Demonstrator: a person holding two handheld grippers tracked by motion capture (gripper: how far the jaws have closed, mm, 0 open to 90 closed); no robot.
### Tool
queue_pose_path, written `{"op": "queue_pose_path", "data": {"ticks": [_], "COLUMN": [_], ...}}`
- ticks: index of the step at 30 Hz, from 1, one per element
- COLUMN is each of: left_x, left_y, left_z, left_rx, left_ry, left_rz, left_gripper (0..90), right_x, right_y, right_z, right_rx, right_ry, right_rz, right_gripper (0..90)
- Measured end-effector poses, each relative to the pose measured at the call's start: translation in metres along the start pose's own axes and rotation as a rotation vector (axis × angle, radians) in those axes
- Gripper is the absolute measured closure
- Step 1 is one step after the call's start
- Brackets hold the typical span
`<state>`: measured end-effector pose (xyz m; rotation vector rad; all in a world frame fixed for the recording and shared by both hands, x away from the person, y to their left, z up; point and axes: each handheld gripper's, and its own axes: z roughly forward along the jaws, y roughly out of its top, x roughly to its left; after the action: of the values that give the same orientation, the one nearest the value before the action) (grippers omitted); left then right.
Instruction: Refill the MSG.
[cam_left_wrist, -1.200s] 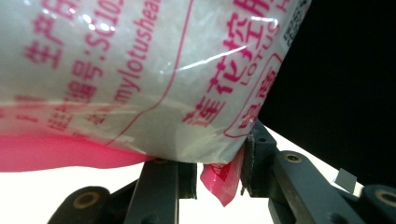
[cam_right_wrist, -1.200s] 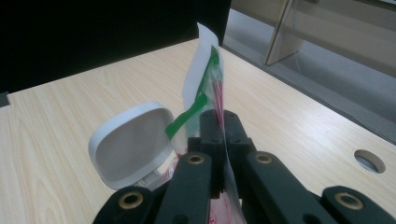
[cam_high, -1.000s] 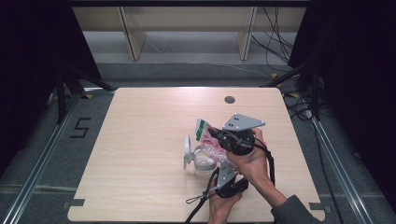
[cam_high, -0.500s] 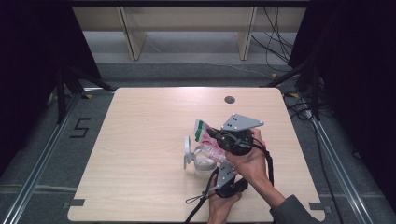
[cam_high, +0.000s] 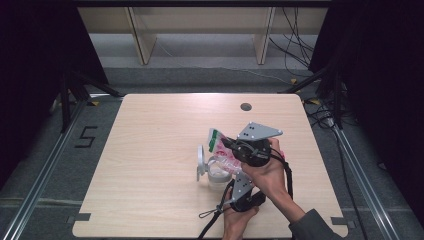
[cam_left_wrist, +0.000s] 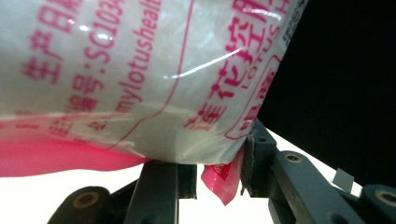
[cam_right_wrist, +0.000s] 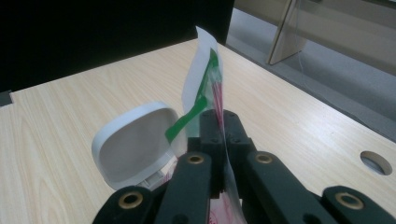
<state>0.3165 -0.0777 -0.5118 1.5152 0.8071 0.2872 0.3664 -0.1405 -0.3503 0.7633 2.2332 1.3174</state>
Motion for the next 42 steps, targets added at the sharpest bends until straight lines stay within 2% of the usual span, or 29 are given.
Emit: {"op": "queue_pose_path", "data": {"ticks": [5, 9, 11, 12, 14, 15, 17, 18, 21, 22, 23, 26, 27, 29, 33, 35, 38, 40, 41, 42], "left_x": [0.0001, -0.0007, -0.001, -0.0022, -0.0022, -0.0024, -0.0022, -0.0023, -0.0024, -0.0024, -0.0025, -0.002, -0.002, -0.0028, -0.0019, -0.002, -0.0023, -0.0023, -0.0025, -0.0023], "left_y": [0.0001, 0.0001, -0.0002, 0.0002, 0.0004, 0.0008, 0.0003, 0.0002, 0.0, 0.0002, 0.0007, -0.0005, -0.0005, 0.0007, 0.0001, 0.0, 0.0008, 0.0003, 0.0003, 0.0006], "left_z": [0.0003, 0.0011, 0.0014, 0.0005, 0.0008, 0.0002, 0.0006, 0.0006, 0.001, 0.0008, 0.0002, 0.002, 0.002, 0.0001, 0.0013, 0.0013, 0.0003, 0.0009, 0.0008, 0.0004], "left_rx": [-0.005, -0.006, -0.005, 0.004, 0.002, 0.009, 0.003, 0.004, -0.002, -0.006, 0.0, -0.011, -0.011, 0.002, -0.017, -0.018, -0.014, -0.015, -0.017, -0.015], "left_ry": [-0.002, 0.0, -0.006, 0.007, 0.006, 0.012, 0.006, 0.006, 0.0, -0.005, 0.002, -0.013, -0.014, 0.003, -0.014, -0.015, -0.012, -0.013, -0.013, -0.013], "left_rz": [0.002, -0.003, -0.004, -0.007, -0.004, -0.003, -0.006, -0.005, -0.005, -0.007, -0.002, -0.006, -0.006, -0.005, -0.011, -0.012, -0.011, -0.011, -0.014, -0.012], "left_gripper": [70.5, 70.5, 70.5, 70.5, 70.5, 70.5, 70.5, 70.5, 70.5, 70.5, 70.6, 70.5, 70.5, 70.5, 70.5, 70.5, 70.5, 70.5, 70.5, 70.5], "right_x": [-0.0002, 0.0006, 0.0013, 0.0018, 0.0009, 0.0017, 0.0018, 0.001, 0.0033, 0.0032, 0.0025, 0.0028, 0.0032, 0.004, 0.0045, 0.005, 0.0052, 0.0063, 0.005, 0.0054], "right_y": [0.0002, -0.0003, -0.0004, -0.001, -0.0007, -0.001, -0.0014, -0.0011, -0.0018, -0.002, -0.0012, -0.0022, -0.0021, -0.002, -0.0013, -0.0014, -0.0005, -0.0015, -0.001, -0.0009], "right_z": [-0.0005, 0.0003, -0.0006, 0.0004, -0.0006, -0.0007, -0.0003, -0.0005, -0.0004, 0.0001, -0.0012, 0.0003, 0.0, 0.0011, 0.0006, 0.0014, 0.0, 0.0022, 0.0019, 0.0018], "right_rx": [0.004, -0.008, 0.013, 0.004, 0.009, -0.001, -0.004, 0.008, 0.015, -0.005, 0.001, -0.004, 0.013, 0.002, 0.003, 0.011, 0.008, -0.001, 0.009, 0.01], "right_ry": [0.013, 0.003, 0.008, 0.002, 0.011, 0.001, -0.001, 0.012, 0.006, -0.002, 0.013, 0.007, 0.012, 0.007, 0.013, 0.014, 0.02, 0.01, 0.019, 0.02], "right_rz": [0.009, 0.007, 0.009, 0.003, 0.0, 0.023, 0.023, 0.003, 0.017, 0.02, 0.022, 0.001, -0.004, -0.003, 0.009, -0.006, 0.021, 0.002, -0.019, -0.008], "right_gripper": [90.0, 90.0, 90.0, 90.0, 90.0, 90.0, 90.0, 90.0, 90.0, 90.0, 90.0, 90.0, 90.0, 90.0, 90.0, 90.0, 89.9, 89.9, 89.9, 89.9]}}
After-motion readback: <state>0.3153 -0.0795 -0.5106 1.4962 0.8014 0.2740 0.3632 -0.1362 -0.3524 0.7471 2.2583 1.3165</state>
